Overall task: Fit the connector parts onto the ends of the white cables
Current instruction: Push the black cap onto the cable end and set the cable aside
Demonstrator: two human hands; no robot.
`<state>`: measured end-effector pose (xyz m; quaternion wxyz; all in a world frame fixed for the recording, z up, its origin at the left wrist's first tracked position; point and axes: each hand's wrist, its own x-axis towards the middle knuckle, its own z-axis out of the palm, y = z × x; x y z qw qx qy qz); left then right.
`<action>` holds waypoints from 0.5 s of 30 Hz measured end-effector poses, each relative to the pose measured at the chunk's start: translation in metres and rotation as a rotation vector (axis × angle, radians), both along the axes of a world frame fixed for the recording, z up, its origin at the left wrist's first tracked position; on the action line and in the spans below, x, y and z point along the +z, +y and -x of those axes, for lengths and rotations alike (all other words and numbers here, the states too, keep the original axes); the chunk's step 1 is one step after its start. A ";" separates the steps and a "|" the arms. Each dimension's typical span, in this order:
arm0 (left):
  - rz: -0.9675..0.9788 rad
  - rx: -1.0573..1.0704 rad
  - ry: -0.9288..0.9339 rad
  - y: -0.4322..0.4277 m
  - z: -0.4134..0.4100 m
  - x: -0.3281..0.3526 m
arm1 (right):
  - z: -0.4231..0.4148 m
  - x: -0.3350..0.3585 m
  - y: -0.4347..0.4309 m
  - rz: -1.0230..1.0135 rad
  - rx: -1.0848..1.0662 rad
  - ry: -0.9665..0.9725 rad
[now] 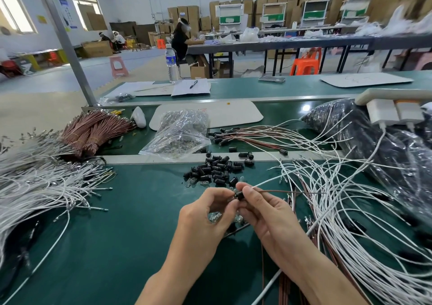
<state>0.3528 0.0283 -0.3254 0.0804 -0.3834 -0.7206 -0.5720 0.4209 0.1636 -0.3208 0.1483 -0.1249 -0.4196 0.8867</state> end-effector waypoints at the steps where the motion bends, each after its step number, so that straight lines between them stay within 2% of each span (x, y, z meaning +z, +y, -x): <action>1: 0.005 -0.001 0.006 0.000 0.000 0.000 | 0.000 0.000 0.000 0.006 -0.004 -0.004; 15: -0.019 0.015 0.076 0.000 -0.002 0.002 | -0.001 0.001 0.000 0.048 -0.017 0.006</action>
